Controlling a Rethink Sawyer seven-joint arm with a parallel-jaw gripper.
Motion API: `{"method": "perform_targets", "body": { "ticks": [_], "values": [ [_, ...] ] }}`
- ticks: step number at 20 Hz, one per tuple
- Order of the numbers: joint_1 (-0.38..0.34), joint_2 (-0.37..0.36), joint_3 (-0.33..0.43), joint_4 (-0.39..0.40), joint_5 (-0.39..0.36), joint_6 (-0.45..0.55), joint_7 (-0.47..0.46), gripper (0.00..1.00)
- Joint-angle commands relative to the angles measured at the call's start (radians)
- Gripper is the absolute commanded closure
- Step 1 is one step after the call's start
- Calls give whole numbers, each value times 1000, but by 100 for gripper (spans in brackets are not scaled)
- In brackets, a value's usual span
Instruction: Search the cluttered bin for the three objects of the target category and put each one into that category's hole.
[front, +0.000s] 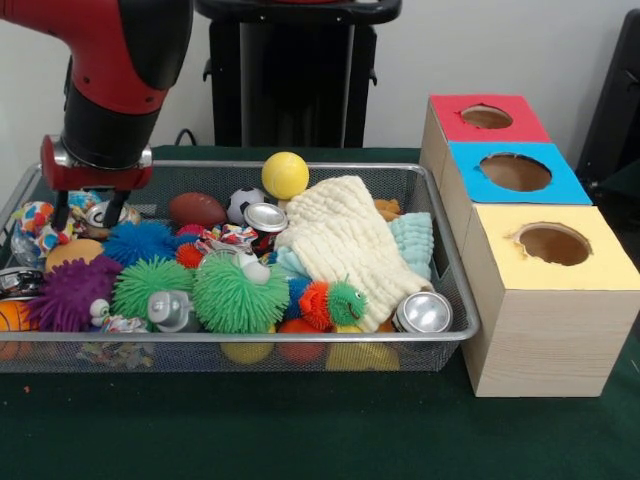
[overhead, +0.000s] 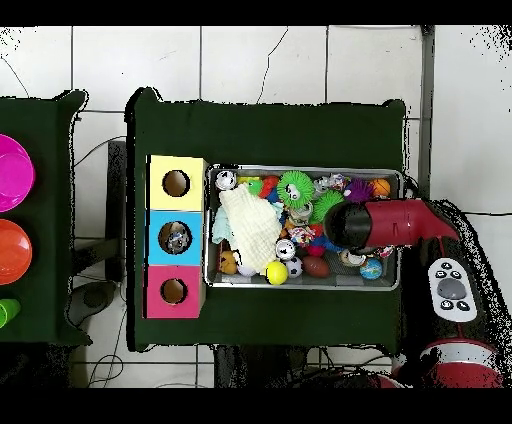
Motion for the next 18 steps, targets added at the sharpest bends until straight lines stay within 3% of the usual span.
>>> {"method": "perform_targets", "body": {
  "ticks": [1, 14, 18],
  "values": [
    [-21, 32, 8, -31, -55, 40, -65, 0],
    [-31, 91, 60, -79, -41, -96, -18, 0],
    [-27, 100, 57, -83, -37, -98, -22, 0]
  ]
}}
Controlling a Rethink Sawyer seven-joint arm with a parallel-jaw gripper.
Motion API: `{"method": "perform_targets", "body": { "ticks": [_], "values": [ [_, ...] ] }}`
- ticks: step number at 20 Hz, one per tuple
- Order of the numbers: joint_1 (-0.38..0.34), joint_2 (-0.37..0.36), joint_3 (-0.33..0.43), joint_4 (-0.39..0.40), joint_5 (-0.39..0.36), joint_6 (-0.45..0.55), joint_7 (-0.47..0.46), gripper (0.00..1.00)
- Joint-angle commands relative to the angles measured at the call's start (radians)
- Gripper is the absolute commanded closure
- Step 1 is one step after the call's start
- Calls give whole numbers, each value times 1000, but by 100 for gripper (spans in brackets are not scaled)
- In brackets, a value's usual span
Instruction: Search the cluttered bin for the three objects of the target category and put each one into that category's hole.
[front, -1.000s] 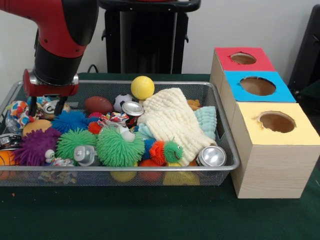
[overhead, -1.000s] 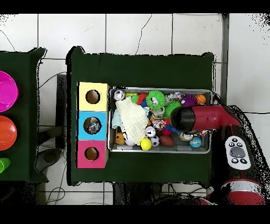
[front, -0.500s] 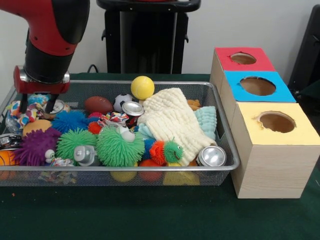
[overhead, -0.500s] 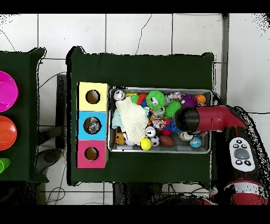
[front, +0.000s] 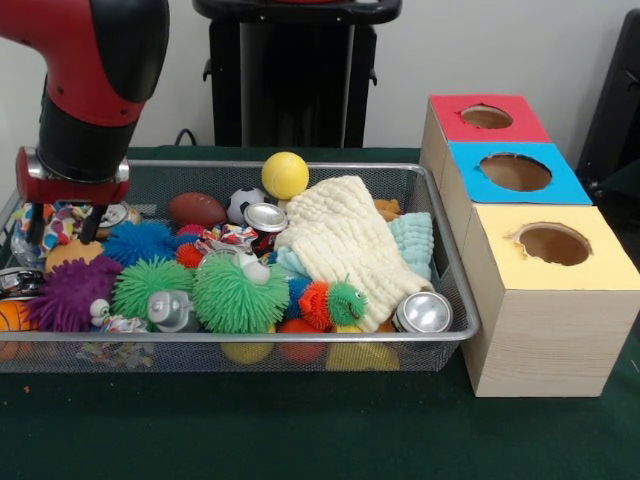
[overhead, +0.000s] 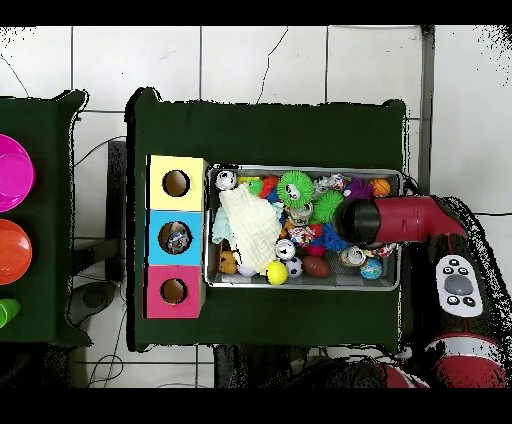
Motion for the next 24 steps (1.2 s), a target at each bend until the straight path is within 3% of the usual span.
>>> {"method": "perform_targets", "body": {
  "ticks": [1, 9, 18, 24],
  "values": [
    [-11, 63, 61, -28, -39, -60, -23, 0],
    [-21, 72, 48, -30, -48, -56, -44, 0],
    [-9, 83, -16, -70, -80, 50, -85, 0],
    [-21, 89, -14, -82, -93, 35, -102, 0]
  ]
}}
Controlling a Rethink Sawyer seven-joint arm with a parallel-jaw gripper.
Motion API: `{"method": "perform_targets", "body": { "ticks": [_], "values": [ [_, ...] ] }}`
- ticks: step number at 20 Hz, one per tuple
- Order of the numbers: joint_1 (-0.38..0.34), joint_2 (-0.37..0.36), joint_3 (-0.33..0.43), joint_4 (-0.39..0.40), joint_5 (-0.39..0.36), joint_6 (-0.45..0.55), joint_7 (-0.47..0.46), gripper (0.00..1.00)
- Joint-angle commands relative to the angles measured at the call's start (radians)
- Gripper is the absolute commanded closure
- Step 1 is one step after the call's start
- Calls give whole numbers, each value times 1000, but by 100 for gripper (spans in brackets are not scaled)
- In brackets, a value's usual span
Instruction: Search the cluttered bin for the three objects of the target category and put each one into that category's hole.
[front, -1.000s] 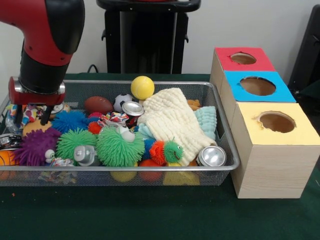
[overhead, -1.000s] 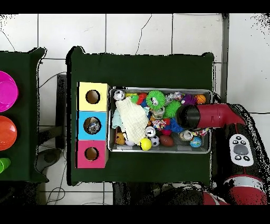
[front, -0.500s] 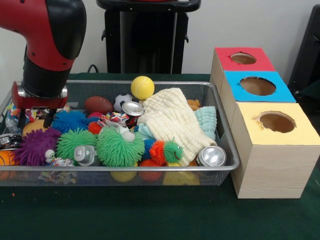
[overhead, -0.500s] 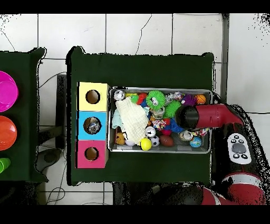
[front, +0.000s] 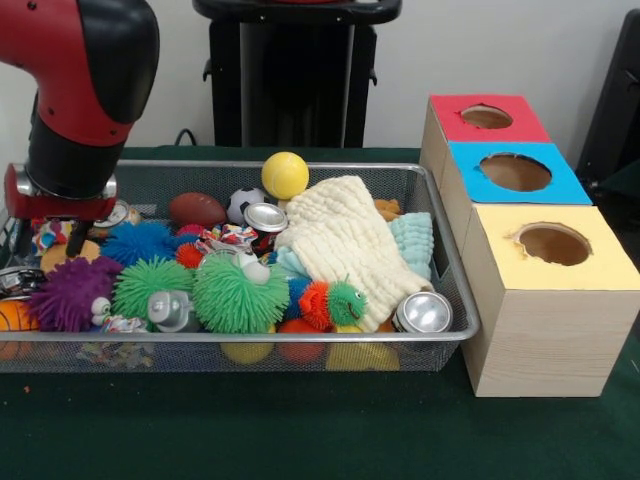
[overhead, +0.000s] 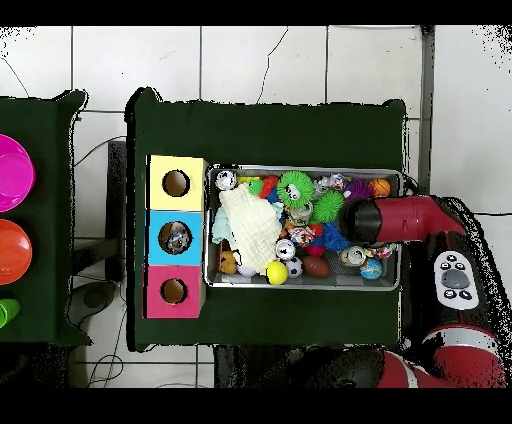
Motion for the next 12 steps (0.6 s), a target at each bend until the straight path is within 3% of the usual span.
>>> {"method": "perform_targets", "body": {
  "ticks": [1, 12],
  "values": [
    [-25, 43, 8, -35, -68, 51, -107, 0],
    [-62, 86, 20, -31, -67, 43, -130, 0]
  ]
}}
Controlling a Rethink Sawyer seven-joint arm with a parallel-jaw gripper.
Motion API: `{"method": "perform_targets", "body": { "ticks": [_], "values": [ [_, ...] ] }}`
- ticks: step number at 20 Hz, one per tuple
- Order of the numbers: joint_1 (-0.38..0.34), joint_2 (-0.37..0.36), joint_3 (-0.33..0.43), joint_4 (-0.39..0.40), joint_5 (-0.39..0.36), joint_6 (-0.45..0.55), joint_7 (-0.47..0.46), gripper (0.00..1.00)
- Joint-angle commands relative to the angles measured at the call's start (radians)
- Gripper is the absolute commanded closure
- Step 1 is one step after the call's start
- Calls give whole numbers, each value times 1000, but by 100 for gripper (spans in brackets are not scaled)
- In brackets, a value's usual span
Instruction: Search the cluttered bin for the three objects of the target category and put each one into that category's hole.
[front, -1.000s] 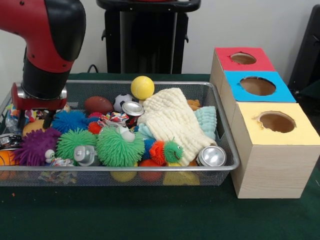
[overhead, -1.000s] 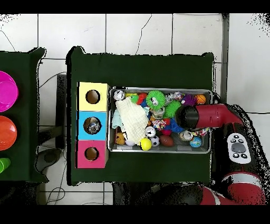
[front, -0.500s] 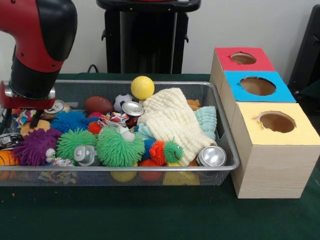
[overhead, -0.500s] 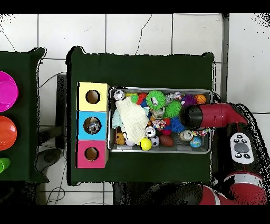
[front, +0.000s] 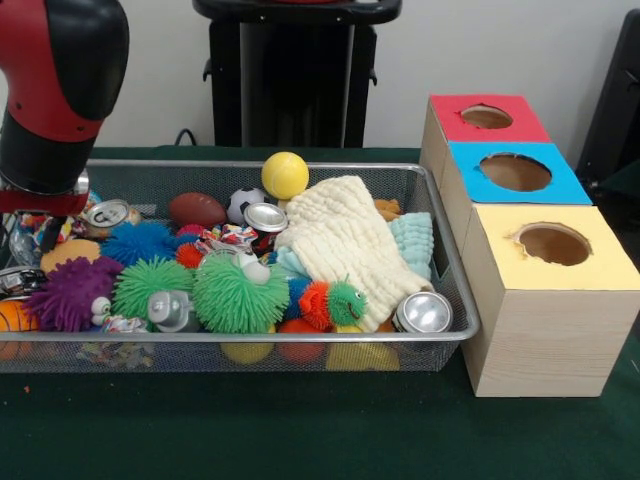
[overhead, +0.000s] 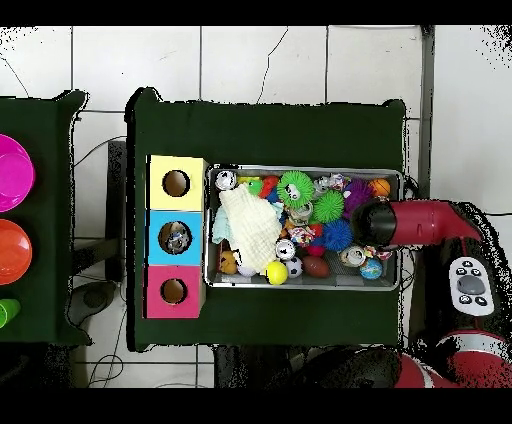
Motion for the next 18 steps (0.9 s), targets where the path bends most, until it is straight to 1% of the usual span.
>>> {"method": "perform_targets", "body": {
  "ticks": [1, 6, 12, 15, 18],
  "values": [
    [-33, 82, 37, -10, -60, 42, -129, 0],
    [-88, 100, 83, 30, -37, 4, -154, 0],
    [-113, 101, 111, 66, -36, -31, -143, 0],
    [-118, 106, 120, 67, -34, -22, -137, 0],
    [-140, 105, 138, 79, -21, -1, -156, 0]
  ]
}}
